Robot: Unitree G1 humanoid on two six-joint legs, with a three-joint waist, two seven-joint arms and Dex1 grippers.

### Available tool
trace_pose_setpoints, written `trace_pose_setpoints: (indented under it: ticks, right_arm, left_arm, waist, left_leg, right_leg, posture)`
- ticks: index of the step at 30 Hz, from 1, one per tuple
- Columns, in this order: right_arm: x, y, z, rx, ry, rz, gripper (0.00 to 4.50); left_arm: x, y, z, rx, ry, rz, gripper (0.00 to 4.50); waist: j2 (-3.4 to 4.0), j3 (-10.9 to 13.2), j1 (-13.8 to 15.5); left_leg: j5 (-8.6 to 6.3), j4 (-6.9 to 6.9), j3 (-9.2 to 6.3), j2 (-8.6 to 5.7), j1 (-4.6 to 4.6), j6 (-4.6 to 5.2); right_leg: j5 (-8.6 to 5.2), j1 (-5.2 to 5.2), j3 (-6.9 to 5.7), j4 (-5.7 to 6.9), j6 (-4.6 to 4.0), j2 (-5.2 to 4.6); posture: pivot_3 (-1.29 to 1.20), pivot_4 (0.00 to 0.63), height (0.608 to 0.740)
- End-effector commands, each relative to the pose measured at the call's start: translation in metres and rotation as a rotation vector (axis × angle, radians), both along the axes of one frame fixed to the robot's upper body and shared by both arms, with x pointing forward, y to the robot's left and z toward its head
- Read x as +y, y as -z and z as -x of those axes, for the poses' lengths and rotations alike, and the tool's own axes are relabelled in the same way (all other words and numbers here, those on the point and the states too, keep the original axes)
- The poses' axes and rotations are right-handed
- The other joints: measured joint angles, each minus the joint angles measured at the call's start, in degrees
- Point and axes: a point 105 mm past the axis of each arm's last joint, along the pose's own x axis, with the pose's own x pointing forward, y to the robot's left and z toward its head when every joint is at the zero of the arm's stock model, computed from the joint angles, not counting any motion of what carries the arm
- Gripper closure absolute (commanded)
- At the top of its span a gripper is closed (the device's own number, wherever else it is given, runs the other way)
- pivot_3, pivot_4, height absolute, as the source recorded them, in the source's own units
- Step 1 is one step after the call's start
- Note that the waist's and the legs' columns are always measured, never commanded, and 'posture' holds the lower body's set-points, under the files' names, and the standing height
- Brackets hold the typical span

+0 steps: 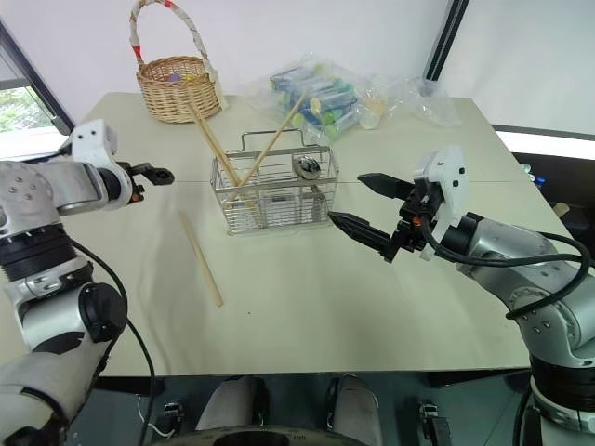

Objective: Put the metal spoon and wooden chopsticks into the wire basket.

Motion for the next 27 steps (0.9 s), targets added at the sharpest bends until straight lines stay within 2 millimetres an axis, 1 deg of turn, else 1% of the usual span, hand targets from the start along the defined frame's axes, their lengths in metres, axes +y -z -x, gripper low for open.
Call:
trace_pose_setpoints:
  ticks: [1,4,9,12,15,18,20,21,25,26,27]
  right_arm:
    - [0.002,-0.006,0.006,-0.039,-0.015,-0.005,0.0]
    - [0.003,-0.005,0.008,-0.037,-0.017,-0.005,0.0]
    - [0.004,-0.002,0.011,-0.035,-0.003,-0.01,0.0]
    - [0.007,-0.001,0.013,-0.034,0.003,-0.017,0.0]
    - [0.008,-0.001,0.015,-0.035,0.011,-0.024,0.0]
    - [0.007,-0.001,0.015,-0.037,0.026,-0.03,0.0]
    - [0.006,-0.001,0.015,-0.039,0.034,-0.03,0.0]
    - [0.005,-0.002,0.015,-0.041,0.038,-0.029,0.0]
    - [0.004,-0.003,0.015,-0.044,0.048,-0.029,0.0]
    - [0.004,-0.003,0.015,-0.044,0.049,-0.029,0.0]
    - [0.004,-0.003,0.016,-0.044,0.05,-0.028,0.0]
  left_arm:
    - [-0.009,0.02,0.003,0.076,0.033,0.003,0.07]
    - [-0.014,0.034,0.005,0.124,0.055,0.022,0.07]
    - [-0.033,0.057,0.004,0.236,0.116,0.053,0.07]
    - [-0.04,0.063,0.003,0.283,0.129,0.063,0.07]
    - [-0.045,0.064,0.0,0.305,0.142,0.069,0.07]
    - [-0.05,0.063,-0.004,0.322,0.144,0.083,0.87]
    - [-0.051,0.062,-0.006,0.329,0.141,0.086,1.87]
    - [-0.05,0.061,-0.007,0.33,0.138,0.088,2.44]
    - [-0.048,0.059,-0.011,0.324,0.122,0.092,4.38]
    - [-0.047,0.059,-0.012,0.32,0.113,0.093,4.49]
    - [-0.045,0.058,-0.012,0.315,0.103,0.092,4.49]
  waist:
    - [0.05,0.0,0.0]
    - [0.04,0.0,0.0]
    - [0.01,0.0,0.2]
    - [0.09,-0.1,0.3]
    - [0.14,-0.1,0.7]
    - [0.15,-0.1,1.5]
    - [0.15,-0.1,1.6]
    - [0.14,-0.1,1.6]
    - [0.13,-0.1,1.5]
    - [0.13,-0.1,1.5]
    - [0.14,-0.1,1.5]
  left_leg:
    - [0.0,0.0,0.0,0.0,0.01,-0.01]
    - [0.0,0.03,0.0,0.0,0.02,-0.01]
    - [-0.01,0.06,-0.01,-0.01,-0.02,-0.01]
    - [-0.04,0.06,0.0,-0.01,-0.01,0.04]
    - [-0.08,0.05,0.01,-0.02,0.01,0.11]
    - [-0.08,0.06,0.02,-0.02,0.01,0.12]
    - [-0.13,0.05,0.0,-0.02,0.0,0.19]
    - [-0.13,0.05,0.01,-0.03,-0.02,0.21]
    - [-0.13,0.06,0.06,-0.05,-0.03,0.2]
    - [-0.12,0.06,0.05,-0.05,-0.03,0.18]
    - [-0.11,0.05,0.04,-0.05,-0.03,0.17]
  right_leg:
    - [0.0,0.01,0.0,0.0,0.0,-0.01]
    - [0.0,0.02,0.01,0.01,-0.01,-0.05]
    - [0.01,0.0,0.0,0.02,-0.02,-0.06]
    - [0.01,0.01,0.0,0.02,-0.02,-0.07]
    - [0.01,0.01,0.0,0.03,-0.01,-0.07]
    - [0.0,-0.01,0.0,0.04,-0.02,-0.06]
    - [0.0,-0.02,-0.01,0.03,-0.02,-0.03]
    - [0.0,-0.01,-0.01,0.02,-0.02,-0.04]
    - [0.01,-0.01,-0.01,-0.02,-0.01,-0.05]
    - [0.01,-0.01,-0.01,-0.01,-0.01,-0.05]
    - [0.0,-0.02,-0.01,-0.01,-0.01,-0.06]
  posture:
    - [0.0,0.15,0.627]
    - [0.0,0.15,0.627]
    - [0.0,0.15,0.627]
    - [0.0,0.15,0.627]
    - [0.0,0.15,0.627]
    - [0.0,0.15,0.627]
    - [0.0,0.15,0.627]
    - [0.0,0.15,0.627]
    - [0.0,0.15,0.627]
    - [0.0,0.15,0.627]
    - [0.0,0.15,0.627]
